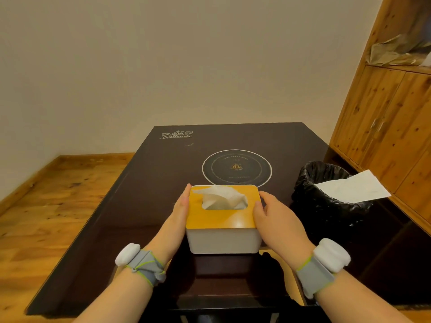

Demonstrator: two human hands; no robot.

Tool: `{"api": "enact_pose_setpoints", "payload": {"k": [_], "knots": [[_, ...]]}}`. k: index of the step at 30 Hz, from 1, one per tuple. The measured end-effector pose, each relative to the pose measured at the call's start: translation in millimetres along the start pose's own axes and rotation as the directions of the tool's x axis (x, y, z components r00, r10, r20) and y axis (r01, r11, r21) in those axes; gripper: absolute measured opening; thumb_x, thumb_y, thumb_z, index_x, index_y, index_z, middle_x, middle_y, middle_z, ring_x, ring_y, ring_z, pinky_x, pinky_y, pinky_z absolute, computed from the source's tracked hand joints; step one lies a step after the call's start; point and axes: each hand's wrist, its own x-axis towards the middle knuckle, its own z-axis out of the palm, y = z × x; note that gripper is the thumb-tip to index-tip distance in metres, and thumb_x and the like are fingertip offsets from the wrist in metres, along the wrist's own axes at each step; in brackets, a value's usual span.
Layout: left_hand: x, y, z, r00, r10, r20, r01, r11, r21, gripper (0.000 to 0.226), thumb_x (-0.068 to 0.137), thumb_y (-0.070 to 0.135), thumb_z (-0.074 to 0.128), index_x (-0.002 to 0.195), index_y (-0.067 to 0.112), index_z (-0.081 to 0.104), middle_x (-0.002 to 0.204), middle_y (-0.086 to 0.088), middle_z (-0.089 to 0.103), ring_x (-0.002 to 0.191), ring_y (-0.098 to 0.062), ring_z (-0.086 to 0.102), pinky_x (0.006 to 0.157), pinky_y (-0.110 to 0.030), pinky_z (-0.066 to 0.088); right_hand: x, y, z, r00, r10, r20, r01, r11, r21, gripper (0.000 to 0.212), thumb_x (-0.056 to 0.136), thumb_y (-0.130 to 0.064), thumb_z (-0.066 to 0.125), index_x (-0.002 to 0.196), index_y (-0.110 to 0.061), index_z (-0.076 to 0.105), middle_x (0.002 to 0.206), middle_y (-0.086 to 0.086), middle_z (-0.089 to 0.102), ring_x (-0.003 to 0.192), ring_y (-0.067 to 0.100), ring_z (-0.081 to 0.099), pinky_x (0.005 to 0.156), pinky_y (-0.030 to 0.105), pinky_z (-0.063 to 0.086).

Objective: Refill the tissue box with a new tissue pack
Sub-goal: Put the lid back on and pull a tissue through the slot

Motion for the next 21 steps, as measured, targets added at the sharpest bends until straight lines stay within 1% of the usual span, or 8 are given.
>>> {"api": "enact_pose_setpoints", "payload": {"k": [3,6,8,10,12,14,18,21], "knots": [[5.2,0.4,1.4,0.998,0.059,-0.029,-0.056,0.993,0.105,0.066,0.091,0.055,0.041,0.150,0.039,0.016,0.157,0.010,0.020,0.146,-0.012,0.018,0.120,-0.037,0.014,-0.9,-4.5,0.8,1.000,0.000,0.009,0.000,1.000,0.004,0.028,0.097,-0.029,0.033,0.119,-0.028,0.050,0.104,0.003,0.063,0.094,0.025,0.059,0.080,0.040,0.050],[0.9,2.2,-1.1,0.994,0.104,0.032,-0.109,0.975,0.194,0.058,0.099,0.041,0.043,0.151,0.038,0.018,0.156,0.016,0.019,0.144,-0.004,0.017,0.120,-0.035,0.015,1.0,-3.9,2.5,1.000,-0.017,0.023,0.016,0.999,0.046,0.029,0.098,-0.027,0.033,0.121,-0.028,0.049,0.112,0.005,0.059,0.101,0.025,0.056,0.087,0.044,0.049],[-0.2,3.2,-3.7,0.994,0.106,0.033,-0.111,0.971,0.213,0.050,0.101,0.032,0.041,0.149,0.037,0.027,0.156,0.017,0.022,0.144,-0.004,0.019,0.116,-0.029,0.018,4.8,0.7,3.7,0.999,-0.009,0.052,0.006,0.999,0.043,0.029,0.098,-0.030,0.033,0.124,-0.028,0.047,0.112,0.003,0.057,0.100,0.025,0.057,0.084,0.042,0.049],[-0.8,8.4,-3.3,0.995,0.097,0.023,-0.100,0.968,0.229,0.046,0.102,0.026,0.038,0.147,0.035,0.032,0.155,0.016,0.025,0.140,-0.004,0.026,0.108,-0.023,0.022,11.0,6.9,5.2,0.993,0.042,0.114,-0.052,0.995,0.084,0.032,0.097,-0.035,0.036,0.128,-0.030,0.043,0.101,-0.002,0.056,0.090,0.019,0.058,0.072,0.036,0.046],[-1.6,14.4,-2.9,0.997,0.073,0.019,-0.075,0.965,0.253,0.047,0.102,0.026,0.039,0.148,0.034,0.032,0.154,0.016,0.027,0.136,-0.005,0.032,0.103,-0.023,0.025,18.4,12.2,6.0,0.980,0.106,0.167,-0.128,0.984,0.127,0.035,0.095,-0.040,0.041,0.128,-0.031,0.042,0.087,-0.010,0.055,0.078,0.010,0.056,0.059,0.027,0.039],[-3.3,17.5,-3.6,0.998,0.067,0.023,-0.070,0.959,0.274,0.047,0.102,0.027,0.039,0.149,0.031,0.031,0.155,0.015,0.026,0.139,-0.008,0.030,0.107,-0.024,0.024,24.6,16.7,6.6,0.970,0.149,0.191,-0.177,0.974,0.139,0.037,0.092,-0.047,0.044,0.126,-0.031,0.045,0.081,-0.013,0.055,0.074,0.005,0.056,0.055,0.025,0.037],[-6.4,18.0,-8.9,0.996,0.010,0.093,-0.032,0.968,0.247,0.054,0.098,0.041,0.046,0.148,0.040,0.026,0.155,0.019,0.023,0.139,-0.007,0.029,0.109,-0.027,0.024,24.9,20.6,9.0,0.962,0.143,0.234,-0.181,0.972,0.152,0.050,0.088,-0.060,0.044,0.129,-0.032,0.042,0.087,-0.014,0.058,0.078,0.004,0.058,0.057,0.024,0.039],[-7.9,15.3,-13.5,0.987,0.005,0.161,-0.051,0.956,0.288,0.065,0.089,0.050,0.057,0.144,0.049,0.023,0.152,0.021,0.021,0.136,-0.007,0.029,0.105,-0.027,0.028,18.9,20.4,5.0,0.974,0.120,0.192,-0.151,0.976,0.159,0.056,0.088,-0.056,0.048,0.137,-0.031,0.036,0.099,-0.009,0.049,0.087,0.010,0.055,0.063,0.023,0.038]]}}
